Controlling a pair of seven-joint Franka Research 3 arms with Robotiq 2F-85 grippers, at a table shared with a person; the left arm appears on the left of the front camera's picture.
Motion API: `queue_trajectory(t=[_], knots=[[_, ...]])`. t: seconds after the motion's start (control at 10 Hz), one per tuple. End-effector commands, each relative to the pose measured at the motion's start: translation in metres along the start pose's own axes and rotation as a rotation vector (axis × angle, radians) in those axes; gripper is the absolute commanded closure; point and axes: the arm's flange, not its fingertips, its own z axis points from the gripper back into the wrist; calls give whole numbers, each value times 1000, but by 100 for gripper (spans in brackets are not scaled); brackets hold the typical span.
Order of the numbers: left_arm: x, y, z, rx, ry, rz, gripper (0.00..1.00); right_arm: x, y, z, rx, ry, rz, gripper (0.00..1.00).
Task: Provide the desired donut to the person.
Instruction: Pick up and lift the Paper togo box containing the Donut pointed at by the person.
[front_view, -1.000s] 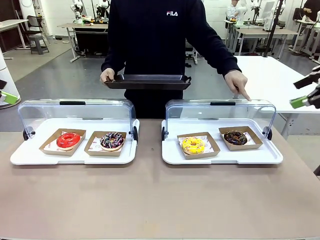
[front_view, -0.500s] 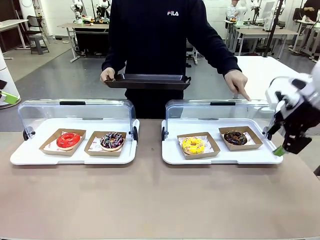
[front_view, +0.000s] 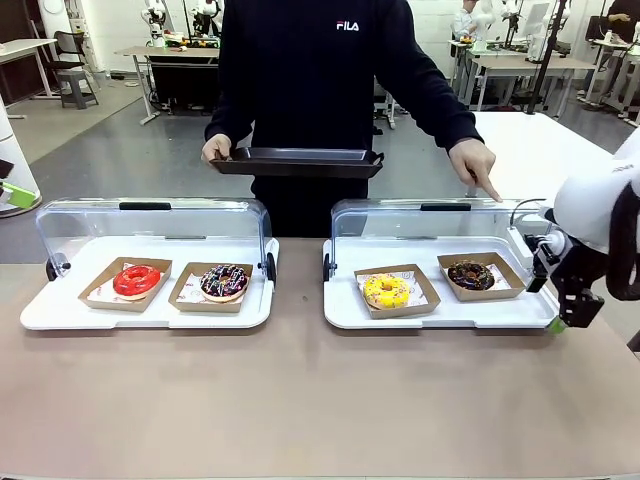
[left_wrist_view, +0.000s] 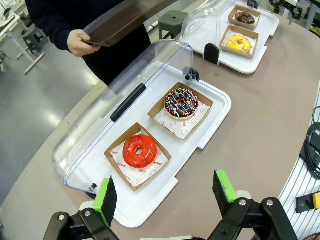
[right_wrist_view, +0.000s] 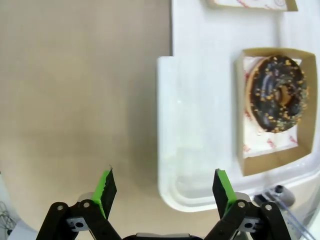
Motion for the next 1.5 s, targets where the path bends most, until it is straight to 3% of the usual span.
queue_trajectory(t=[0.0,0.6,1.2,1.3,1.4], knots=[[0,0,0,2,0,9,0,-2,-22,-4,-11,-29,15,0],[0,0,0,2,0,9,0,-6,-56,-28,-55,-116,10,0],[0,0,0,2,0,9,0,-4,-65,-40,-88,-50,12,0],[0,0,0,2,0,9,0,-5,-67,-37,-84,-48,9,35],[0,0,0,2,0,9,0,-6,-67,-32,-77,-48,3,59]])
